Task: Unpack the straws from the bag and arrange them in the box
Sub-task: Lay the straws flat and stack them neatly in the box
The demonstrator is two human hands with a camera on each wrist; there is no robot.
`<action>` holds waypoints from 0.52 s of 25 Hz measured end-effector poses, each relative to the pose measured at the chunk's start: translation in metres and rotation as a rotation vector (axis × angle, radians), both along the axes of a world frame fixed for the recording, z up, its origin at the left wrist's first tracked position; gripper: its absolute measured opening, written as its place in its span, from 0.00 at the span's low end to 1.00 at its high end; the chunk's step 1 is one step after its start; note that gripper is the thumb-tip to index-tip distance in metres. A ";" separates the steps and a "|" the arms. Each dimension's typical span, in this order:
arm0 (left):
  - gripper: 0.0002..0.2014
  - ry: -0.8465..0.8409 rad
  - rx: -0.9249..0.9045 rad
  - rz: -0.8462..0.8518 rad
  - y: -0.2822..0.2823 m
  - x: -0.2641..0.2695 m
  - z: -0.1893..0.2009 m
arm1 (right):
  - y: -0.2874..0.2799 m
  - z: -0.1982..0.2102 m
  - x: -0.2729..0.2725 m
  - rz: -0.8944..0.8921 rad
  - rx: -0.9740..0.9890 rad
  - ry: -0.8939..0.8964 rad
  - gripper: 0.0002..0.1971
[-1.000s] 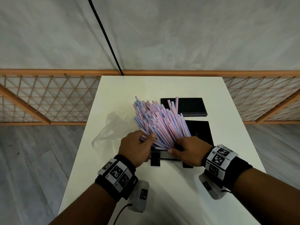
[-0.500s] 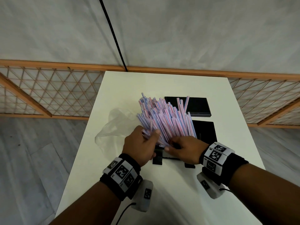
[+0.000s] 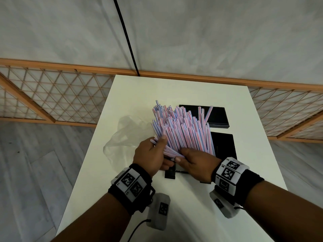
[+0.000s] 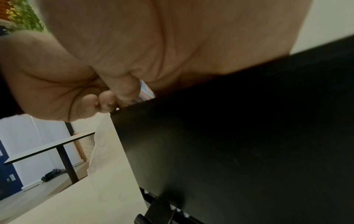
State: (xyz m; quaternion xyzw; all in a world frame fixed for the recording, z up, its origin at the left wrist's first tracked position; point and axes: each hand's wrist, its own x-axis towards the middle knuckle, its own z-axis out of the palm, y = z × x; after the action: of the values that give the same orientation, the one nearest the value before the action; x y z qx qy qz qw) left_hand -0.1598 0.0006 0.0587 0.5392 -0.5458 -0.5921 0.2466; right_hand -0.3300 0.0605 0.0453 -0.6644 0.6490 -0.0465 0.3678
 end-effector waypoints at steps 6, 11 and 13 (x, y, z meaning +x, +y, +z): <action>0.20 -0.114 -0.087 -0.145 0.000 0.002 0.004 | 0.004 -0.004 0.003 -0.001 0.106 0.103 0.23; 0.17 -0.028 -0.039 -0.022 0.002 -0.001 0.000 | 0.001 -0.003 -0.002 -0.044 -0.067 -0.009 0.15; 0.16 -0.037 -0.043 -0.033 0.001 0.000 -0.003 | 0.005 -0.005 -0.006 -0.031 -0.097 0.019 0.17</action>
State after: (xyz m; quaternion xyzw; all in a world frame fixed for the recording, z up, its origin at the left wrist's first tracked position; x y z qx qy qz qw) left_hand -0.1593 0.0014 0.0555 0.5355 -0.5716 -0.5743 0.2381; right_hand -0.3361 0.0653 0.0407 -0.6717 0.6596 -0.0774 0.3282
